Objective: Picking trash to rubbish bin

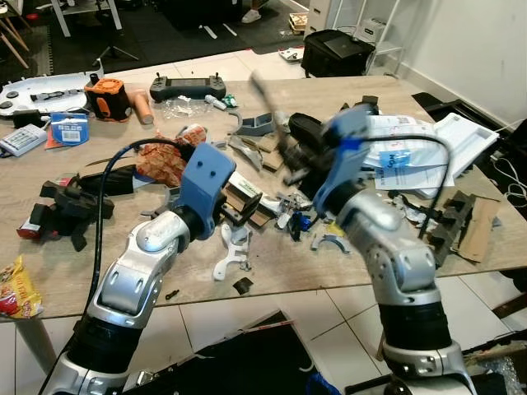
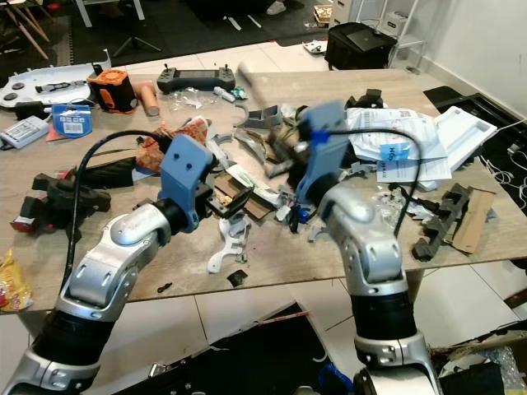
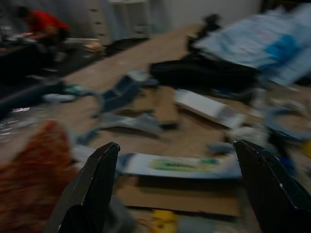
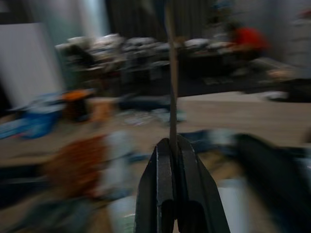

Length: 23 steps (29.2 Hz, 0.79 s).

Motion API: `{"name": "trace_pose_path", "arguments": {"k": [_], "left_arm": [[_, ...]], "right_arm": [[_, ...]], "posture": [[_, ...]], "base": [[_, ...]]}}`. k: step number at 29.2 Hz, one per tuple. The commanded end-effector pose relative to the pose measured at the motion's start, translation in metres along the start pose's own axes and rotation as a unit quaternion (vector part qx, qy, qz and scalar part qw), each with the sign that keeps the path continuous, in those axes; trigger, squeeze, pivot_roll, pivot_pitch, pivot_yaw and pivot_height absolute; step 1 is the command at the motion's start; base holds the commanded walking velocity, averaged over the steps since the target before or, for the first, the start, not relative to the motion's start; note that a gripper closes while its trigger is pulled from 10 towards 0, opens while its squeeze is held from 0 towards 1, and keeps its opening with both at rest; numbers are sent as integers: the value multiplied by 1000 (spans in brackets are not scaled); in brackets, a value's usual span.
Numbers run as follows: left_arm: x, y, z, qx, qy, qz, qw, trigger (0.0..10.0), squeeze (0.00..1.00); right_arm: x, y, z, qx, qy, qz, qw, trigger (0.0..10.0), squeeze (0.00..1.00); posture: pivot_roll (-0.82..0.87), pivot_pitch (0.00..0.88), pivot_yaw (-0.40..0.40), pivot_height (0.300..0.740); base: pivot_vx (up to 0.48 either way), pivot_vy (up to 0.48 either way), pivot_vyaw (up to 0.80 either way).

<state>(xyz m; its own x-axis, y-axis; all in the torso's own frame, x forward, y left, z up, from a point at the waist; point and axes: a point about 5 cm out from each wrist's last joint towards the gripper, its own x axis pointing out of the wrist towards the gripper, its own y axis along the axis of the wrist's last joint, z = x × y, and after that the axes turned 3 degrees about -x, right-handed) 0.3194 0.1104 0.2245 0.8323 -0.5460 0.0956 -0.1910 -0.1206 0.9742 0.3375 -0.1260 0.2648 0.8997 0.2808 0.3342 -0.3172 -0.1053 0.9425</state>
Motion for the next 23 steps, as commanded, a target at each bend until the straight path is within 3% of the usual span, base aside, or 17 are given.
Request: {"name": "trace_pose_path", "arguments": {"k": [1,2,5,8,11,15,18,23], "left_arm": [[1,-2,-3,-3,17,0,1000,10000,0],[1,-2,-7,-6,36,4,999,10000,0],[1,-1,-10,-19,57,8,998,10000,0],[2,-5,-18,-46,116,6,992,10000,0],[3,-6,-14,-48,114,9,992,10000,0],[4,-2,-6,-52,89,24,994,10000,0],[6,1,4,-48,62,33,996,10000,0],[6,1,7,-52,59,34,996,10000,0]], "right_arm": [[-4,-9,11,-4,-43,-12,999,2863,0],[-5,-12,16,-17,-65,-16,998,10000,0],[-7,-13,20,-29,-80,-18,996,10000,0],[-10,-12,31,-112,-104,-16,988,10000,0],[-13,-12,31,-93,-107,1,990,10000,0],[-16,-10,29,-105,-102,13,989,10000,0],[-19,-18,28,-116,-112,-1,987,10000,0],[-22,-23,30,-123,-126,-14,984,10000,0]], "posture": [[3,146,-11,740],[3,146,-11,740],[10,145,-12,740],[3,145,-7,740],[3,145,-7,740],[1,146,-9,740],[2,148,-9,740],[2,148,-9,740]], "base": [[0,0,0],[0,0,0],[0,0,0],[0,0,0],[0,0,-240],[0,0,-800],[0,0,-800],[0,0,-800]]}}
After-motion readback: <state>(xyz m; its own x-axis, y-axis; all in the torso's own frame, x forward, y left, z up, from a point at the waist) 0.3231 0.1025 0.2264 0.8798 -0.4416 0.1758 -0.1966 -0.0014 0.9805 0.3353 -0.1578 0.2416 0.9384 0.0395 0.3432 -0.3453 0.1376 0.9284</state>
